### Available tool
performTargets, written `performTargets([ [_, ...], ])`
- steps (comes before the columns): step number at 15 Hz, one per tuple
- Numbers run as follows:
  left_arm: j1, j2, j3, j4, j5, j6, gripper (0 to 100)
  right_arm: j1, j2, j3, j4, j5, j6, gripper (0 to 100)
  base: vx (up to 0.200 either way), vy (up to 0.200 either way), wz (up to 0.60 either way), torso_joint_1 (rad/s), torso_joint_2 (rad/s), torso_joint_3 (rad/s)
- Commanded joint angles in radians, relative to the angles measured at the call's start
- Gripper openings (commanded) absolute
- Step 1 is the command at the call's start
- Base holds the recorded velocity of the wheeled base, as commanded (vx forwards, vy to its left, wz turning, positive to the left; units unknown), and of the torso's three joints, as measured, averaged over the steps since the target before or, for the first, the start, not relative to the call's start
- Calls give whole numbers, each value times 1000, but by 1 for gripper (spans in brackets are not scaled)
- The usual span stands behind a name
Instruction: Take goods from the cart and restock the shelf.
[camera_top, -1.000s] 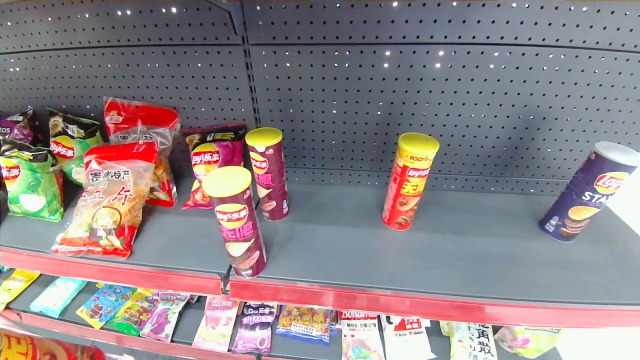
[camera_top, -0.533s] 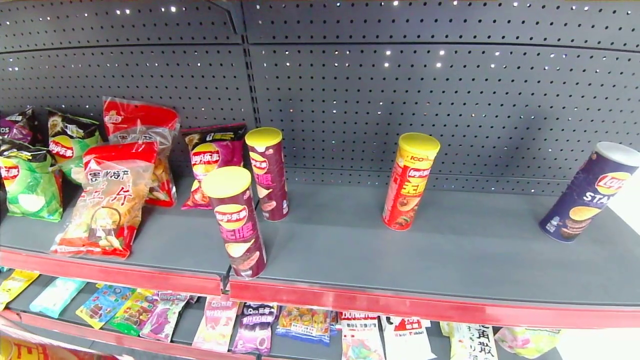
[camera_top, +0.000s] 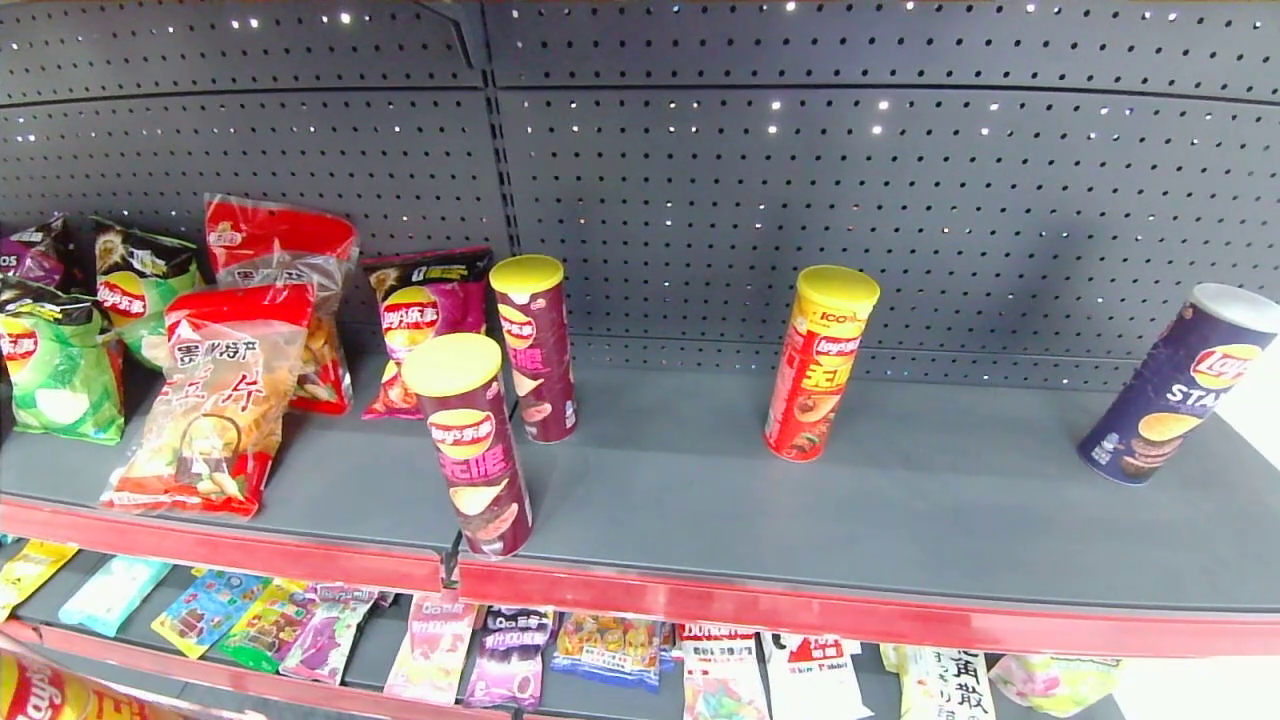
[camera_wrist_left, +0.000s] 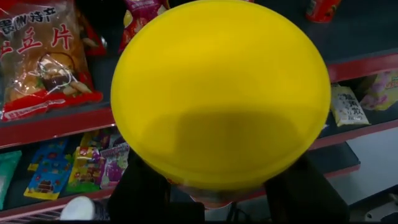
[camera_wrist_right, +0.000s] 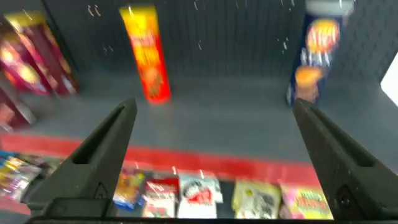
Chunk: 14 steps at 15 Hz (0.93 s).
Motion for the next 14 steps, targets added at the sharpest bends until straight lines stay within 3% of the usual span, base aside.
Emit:
performTargets([
  [1,-1,20,7,-3,-8,0,0,86,619,-448,8,82,-40,100,0,0,0,0,0,0],
  [3,-1,31,-3,-5,-5,0,0,123,740,-437,-3,128,-88,100,0,0,0,0,0,0],
  [5,-1,42,-38,-3,-9,0,0,273,873,-440,-3,289,-95,100,0,0,0,0,0,0],
  [7,-1,48,-38,-3,-8,1,0,278,999,-436,-44,360,-128,100,0,0,0,0,0,0],
  [10,-1,48,-39,-3,-2,9,0,273,1143,-430,-173,378,-223,100,0,0,0,0,0,0],
  [14,-1,48,-59,-3,-9,11,0,242,1372,-430,-420,498,-244,100,0,0,0,0,0,0],
])
